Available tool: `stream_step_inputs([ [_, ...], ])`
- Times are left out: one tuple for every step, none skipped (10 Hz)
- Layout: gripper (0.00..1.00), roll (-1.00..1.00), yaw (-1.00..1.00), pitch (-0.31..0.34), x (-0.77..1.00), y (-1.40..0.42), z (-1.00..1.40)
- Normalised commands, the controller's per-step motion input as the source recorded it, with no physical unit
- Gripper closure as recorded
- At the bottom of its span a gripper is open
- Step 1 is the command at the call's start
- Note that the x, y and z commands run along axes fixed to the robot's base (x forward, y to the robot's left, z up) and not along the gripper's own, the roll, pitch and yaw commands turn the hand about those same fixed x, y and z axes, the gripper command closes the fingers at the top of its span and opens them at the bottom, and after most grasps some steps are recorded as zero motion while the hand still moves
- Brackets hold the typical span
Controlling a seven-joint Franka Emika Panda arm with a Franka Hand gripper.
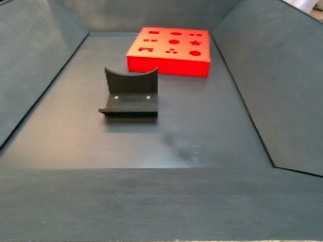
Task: Pick up the oval object. Move up. Place the oval object on the fixture. Regrasp the oval object. Move to above the board. Insert the oval object.
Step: Insert the oval object.
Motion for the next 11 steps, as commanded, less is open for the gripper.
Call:
stream_step_inputs([
  [1.0,0.0,-0.14,-0.199,-0.09,-0.33,-0.89],
  [1.0,0.09,0.0,-0.133,0.0,-0.26,-0.62],
  [1.0,0.0,0.0,0.0,0.0,-0.02,0.0],
  [1.0,0.0,0.05,-0.04,0.21,-0.22,-0.31],
  [1.0,0.0,0.13,-0.207,0.07,-0.36,-0.66],
  [1.0,0.02,0.17,-0.259,0.0,-0.45,-0.6],
  [1.0,0.07,0.16,-0.247,0.1,-0.4,-0.55],
  [1.0,0.06,0.0,-0.241,0.31,-0.27,-0.57],
  [1.0,0.08,0.0,-0.187,0.37,-0.19,-0.58],
  [1.0,0.08,-0.14,-0.217,0.36,-0.16,-0.6],
  [1.0,0.12,-0.13,-0.194,0.18,-0.14,-0.49],
])
